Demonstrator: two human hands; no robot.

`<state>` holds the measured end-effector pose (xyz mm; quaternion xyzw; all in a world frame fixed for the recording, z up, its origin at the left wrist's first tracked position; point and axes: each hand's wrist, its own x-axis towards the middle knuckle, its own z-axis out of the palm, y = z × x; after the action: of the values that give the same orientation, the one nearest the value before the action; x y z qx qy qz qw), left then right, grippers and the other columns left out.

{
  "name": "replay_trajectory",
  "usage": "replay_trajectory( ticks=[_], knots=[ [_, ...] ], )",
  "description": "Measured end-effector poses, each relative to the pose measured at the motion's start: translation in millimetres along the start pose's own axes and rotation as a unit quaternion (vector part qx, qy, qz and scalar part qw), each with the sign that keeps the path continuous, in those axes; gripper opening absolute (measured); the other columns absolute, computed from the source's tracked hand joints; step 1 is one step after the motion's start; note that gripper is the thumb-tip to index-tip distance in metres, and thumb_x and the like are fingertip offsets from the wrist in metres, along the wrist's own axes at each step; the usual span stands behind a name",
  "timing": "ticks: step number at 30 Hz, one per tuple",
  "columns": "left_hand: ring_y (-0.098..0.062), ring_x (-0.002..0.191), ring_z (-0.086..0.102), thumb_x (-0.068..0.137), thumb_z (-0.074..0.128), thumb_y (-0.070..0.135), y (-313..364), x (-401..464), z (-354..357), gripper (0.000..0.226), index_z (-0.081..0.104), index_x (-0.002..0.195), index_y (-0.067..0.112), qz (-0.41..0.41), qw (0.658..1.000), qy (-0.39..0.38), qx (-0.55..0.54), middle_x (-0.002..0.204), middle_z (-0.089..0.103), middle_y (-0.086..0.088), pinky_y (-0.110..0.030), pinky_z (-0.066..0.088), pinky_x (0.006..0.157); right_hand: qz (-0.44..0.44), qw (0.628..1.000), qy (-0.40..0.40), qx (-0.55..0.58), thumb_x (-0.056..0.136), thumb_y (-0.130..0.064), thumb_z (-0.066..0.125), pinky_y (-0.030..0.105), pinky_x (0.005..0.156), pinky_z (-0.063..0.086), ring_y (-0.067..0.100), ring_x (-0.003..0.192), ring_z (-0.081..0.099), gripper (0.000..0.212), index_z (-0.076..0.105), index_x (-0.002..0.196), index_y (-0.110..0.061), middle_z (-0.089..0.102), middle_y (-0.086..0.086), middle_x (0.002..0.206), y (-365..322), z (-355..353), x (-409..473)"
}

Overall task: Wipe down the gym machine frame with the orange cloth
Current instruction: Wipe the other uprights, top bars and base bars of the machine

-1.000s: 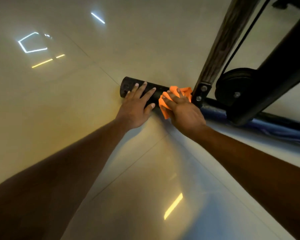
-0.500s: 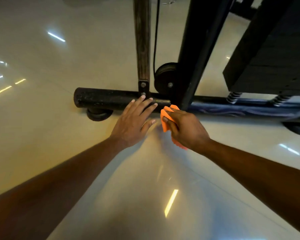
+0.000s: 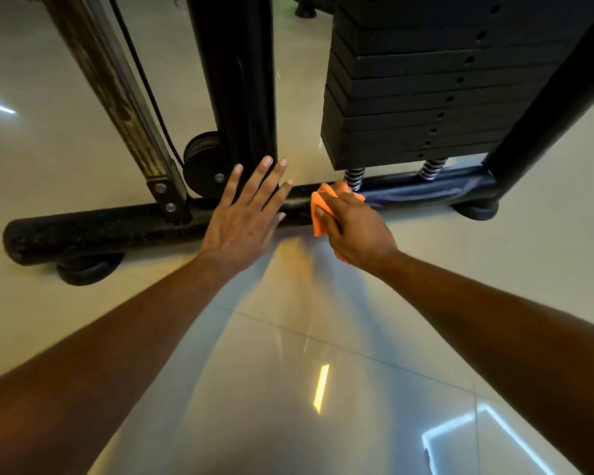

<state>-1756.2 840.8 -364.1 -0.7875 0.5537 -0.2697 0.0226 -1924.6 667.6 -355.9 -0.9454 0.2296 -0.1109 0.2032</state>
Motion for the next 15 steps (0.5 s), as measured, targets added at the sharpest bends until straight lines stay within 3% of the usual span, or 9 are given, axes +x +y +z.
replay_trajectory(
  ticks=[4,7,9,11,15],
  knots=[
    [-0.029,0.166,-0.014,0.114,0.038,0.036,1.1,3.5,19.0,0.072,0.003,0.173,0.013,-0.014,1.0,0.021,0.013,0.179,-0.018,-0.011,-0.056,-0.003,0.133,-0.026,0.999,0.027,-0.023,0.117,-0.044,0.042,0.056,0.117,0.046,0.034,0.163,0.026,0.056,0.036,0.169,-0.026,0.027,0.004,0.178,-7.5,22.5,20.6],
    [-0.027,0.166,-0.013,0.115,0.017,0.035,0.8,3.3,31.0,0.064,0.003,0.172,0.01,-0.007,0.999,0.031,0.004,0.18,-0.011,-0.01,-0.053,-0.011,0.132,-0.076,0.994,0.022,-0.075,0.118,-0.046,0.029,0.066,0.131,0.02,0.042,0.167,0.003,0.061,0.027,0.172,-0.018,0.015,0.012,0.181,-6.2,56.4,27.9],
    [-0.024,0.165,-0.014,0.115,0.007,0.036,-1.6,1.4,39.9,0.063,0.005,0.172,0.01,0.0,0.999,0.039,-0.009,0.181,-0.005,-0.009,-0.053,-0.011,0.132,-0.107,0.984,0.037,-0.134,0.117,-0.047,0.023,0.067,0.132,0.006,0.047,0.166,-0.008,0.066,0.012,0.175,-0.018,0.004,0.015,0.182,4.4,75.6,31.2],
    [-0.023,0.166,-0.015,0.115,0.026,0.031,-4.8,-4.4,52.4,0.065,0.004,0.173,0.011,0.009,0.999,0.05,0.0,0.181,-0.005,-0.007,-0.054,-0.009,0.132,-0.13,0.973,0.055,-0.184,0.117,-0.049,0.02,0.066,0.133,0.003,0.048,0.166,-0.008,0.066,0.003,0.175,-0.022,0.0,0.014,0.182,24.6,81.5,35.4],
    [-0.022,0.165,-0.018,0.11,0.047,0.02,-5.2,-11.4,68.5,0.078,0.001,0.172,0.012,0.018,0.998,0.058,0.01,0.181,-0.007,-0.005,-0.056,-0.011,0.131,-0.135,0.964,0.11,-0.202,0.118,-0.045,0.034,0.061,0.134,-0.004,0.046,0.166,-0.001,0.065,0.011,0.175,-0.025,0.005,0.015,0.182,55.9,84.8,34.0]
  ],
)
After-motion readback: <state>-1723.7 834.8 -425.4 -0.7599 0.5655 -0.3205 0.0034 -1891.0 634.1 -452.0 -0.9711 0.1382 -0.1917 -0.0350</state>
